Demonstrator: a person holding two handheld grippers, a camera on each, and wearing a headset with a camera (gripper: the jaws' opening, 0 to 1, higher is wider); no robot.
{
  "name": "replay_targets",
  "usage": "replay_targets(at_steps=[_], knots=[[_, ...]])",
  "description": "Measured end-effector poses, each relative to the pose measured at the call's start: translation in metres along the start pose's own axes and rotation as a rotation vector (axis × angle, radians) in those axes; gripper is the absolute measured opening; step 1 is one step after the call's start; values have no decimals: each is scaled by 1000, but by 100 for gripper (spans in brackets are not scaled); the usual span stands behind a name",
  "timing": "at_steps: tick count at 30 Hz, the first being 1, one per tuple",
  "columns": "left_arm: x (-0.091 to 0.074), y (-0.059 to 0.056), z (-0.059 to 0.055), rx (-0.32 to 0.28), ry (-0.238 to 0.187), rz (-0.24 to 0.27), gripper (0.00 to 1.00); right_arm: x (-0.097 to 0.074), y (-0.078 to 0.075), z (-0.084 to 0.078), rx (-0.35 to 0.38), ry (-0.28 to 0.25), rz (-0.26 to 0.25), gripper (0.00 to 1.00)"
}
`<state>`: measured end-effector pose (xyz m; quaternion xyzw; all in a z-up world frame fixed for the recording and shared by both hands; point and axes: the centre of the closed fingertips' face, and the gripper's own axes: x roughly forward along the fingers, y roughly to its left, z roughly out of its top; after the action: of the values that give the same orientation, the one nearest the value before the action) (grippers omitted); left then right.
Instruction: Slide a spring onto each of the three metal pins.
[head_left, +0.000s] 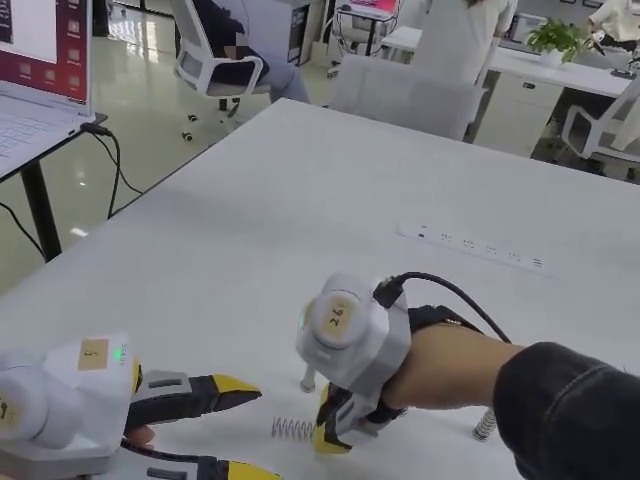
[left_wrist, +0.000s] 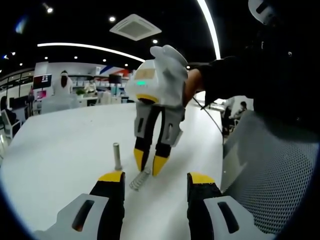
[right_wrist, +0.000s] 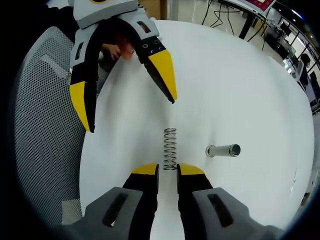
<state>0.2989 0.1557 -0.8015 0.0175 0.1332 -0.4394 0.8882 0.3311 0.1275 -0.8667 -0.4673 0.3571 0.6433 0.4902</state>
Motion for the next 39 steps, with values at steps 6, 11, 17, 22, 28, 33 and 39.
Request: replay_targets(at_steps=[6,11,17,22,28,33,39], knots=[[-1,1,-1,-1,1,3,44,2,-2,0,-12,4,-4,8],[-2,1,-1,0,2,6,44,2,-1,2,-19,0,-11,8],[-2,1,-2,1,7,4,44,-2,0,4,-7,-7,-9,8],[-1,1,-3,4,13,1,43,-9,6,5,-12,-12,-2,7],[2,0,-1,9,15,-6,42,-18,11,7,-16,-24,2,7],[5,-2,-2,16,24,-18,40,-28,17,10,-21,-43,5,7],[7,-4,1,31,26,-29,38,-38,26,14,-36,-57,12,7]])
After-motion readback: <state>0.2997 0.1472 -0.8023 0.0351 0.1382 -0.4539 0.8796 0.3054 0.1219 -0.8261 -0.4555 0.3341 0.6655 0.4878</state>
